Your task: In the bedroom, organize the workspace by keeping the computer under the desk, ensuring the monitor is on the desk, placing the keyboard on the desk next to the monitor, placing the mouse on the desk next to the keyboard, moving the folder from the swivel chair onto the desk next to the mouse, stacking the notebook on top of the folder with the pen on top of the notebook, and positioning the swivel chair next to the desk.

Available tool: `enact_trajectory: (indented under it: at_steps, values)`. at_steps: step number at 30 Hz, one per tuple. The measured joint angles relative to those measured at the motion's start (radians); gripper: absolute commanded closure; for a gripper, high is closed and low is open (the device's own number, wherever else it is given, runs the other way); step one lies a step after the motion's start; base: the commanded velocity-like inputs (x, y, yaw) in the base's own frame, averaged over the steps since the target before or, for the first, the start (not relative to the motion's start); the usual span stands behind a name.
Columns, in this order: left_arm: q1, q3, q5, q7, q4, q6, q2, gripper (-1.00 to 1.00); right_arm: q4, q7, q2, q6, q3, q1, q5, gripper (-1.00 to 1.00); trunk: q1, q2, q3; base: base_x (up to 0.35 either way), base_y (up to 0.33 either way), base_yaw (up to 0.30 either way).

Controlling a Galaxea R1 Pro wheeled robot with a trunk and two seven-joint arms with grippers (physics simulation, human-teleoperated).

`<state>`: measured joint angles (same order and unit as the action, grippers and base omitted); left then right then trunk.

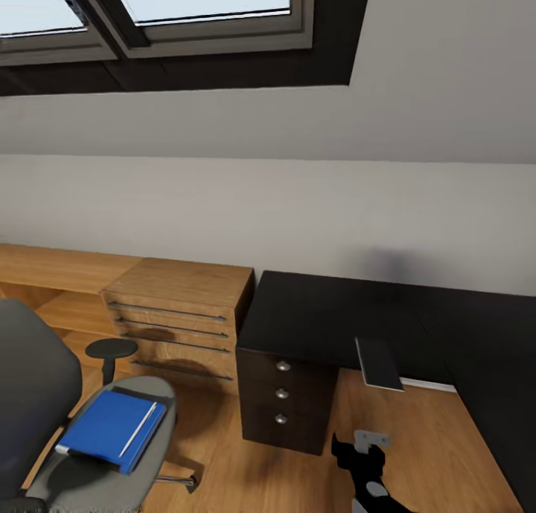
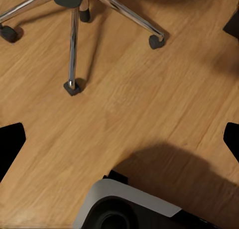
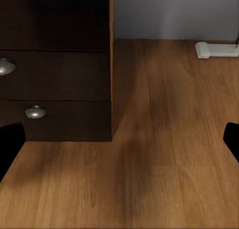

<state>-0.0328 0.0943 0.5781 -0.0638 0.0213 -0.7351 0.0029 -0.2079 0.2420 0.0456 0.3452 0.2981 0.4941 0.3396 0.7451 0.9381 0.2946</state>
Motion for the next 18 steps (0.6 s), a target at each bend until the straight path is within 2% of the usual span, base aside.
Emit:
enact_trajectory:
  at_steps: [6,13,18]
  values:
    - [0.0,-0.002,0.004,0.002,0.0,0.002,0.0,-1.0,0.032,0.0,0.012,0.043,0.0,0.0,0.001,-1.0,0.0,0.0,0.007,0.0,0.0,0.176]
    - [0.0,-0.002,0.004,0.001,0.0,0.003,0.0,-1.0,0.048,0.0,0.036,0.056,-0.001,0.0,0.0,-1.0,0.0,0.0,0.016,0.0,0.0,0.171]
    - [0.0,-0.002,0.004,0.001,0.0,0.004,0.0,-1.0,0.051,-0.001,0.041,0.057,-0.001,0.0,-0.002,-1.0,0.0,0.0,0.022,0.0,0.0,0.169]
